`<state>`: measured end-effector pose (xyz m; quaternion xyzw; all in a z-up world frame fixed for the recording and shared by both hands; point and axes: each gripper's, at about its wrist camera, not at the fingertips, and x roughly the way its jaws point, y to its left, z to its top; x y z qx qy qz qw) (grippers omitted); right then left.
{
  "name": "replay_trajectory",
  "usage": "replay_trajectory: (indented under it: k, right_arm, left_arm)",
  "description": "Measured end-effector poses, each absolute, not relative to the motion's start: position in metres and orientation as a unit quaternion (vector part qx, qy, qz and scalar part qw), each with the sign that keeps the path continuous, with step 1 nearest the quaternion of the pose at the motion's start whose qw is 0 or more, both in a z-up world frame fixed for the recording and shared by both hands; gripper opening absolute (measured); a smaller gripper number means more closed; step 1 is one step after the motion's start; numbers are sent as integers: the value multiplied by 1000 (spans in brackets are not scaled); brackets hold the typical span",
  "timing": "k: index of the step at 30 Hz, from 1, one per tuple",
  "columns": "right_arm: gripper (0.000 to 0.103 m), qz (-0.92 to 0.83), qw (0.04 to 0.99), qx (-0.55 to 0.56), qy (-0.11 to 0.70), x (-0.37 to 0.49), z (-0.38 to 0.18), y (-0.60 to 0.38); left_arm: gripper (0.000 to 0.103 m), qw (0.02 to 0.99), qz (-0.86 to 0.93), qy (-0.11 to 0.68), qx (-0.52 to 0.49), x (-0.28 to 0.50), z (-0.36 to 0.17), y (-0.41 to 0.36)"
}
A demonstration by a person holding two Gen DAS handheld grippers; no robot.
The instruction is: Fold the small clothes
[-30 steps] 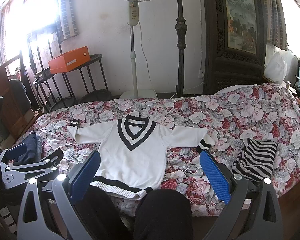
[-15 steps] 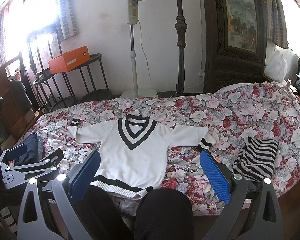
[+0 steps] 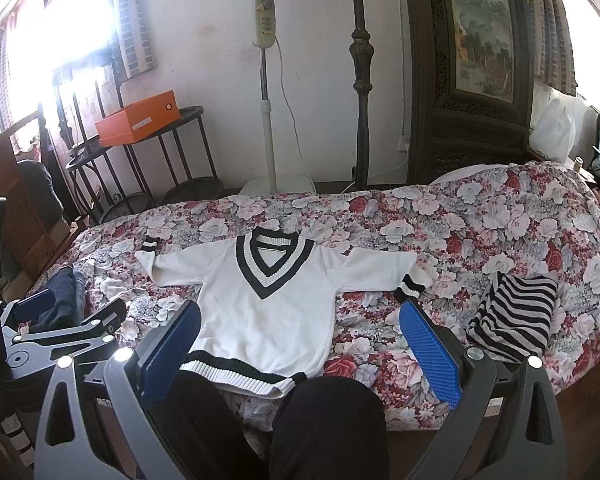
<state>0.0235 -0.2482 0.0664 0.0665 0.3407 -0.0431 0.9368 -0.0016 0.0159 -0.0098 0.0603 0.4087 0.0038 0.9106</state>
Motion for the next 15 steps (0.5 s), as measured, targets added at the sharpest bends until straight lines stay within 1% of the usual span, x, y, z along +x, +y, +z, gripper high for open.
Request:
replay_trajectory:
  k: [4, 8, 12, 15]
  right_arm:
    - [100, -37, 937, 79, 339, 23, 67, -251]
    - [100, -46, 941, 113, 316, 18, 66, -268]
    - [100, -32, 936, 196, 292, 20, 54, -303]
    - [100, -29, 916, 260, 306, 32, 37, -324]
  left_arm:
    - [98, 906, 6, 420, 58, -2, -21, 27]
    - [98, 898, 16, 438, 40, 12, -33, 40]
    - [98, 885, 34, 463, 38, 32, -52, 47]
    - [98, 871, 54, 485, 57, 53, -73, 49]
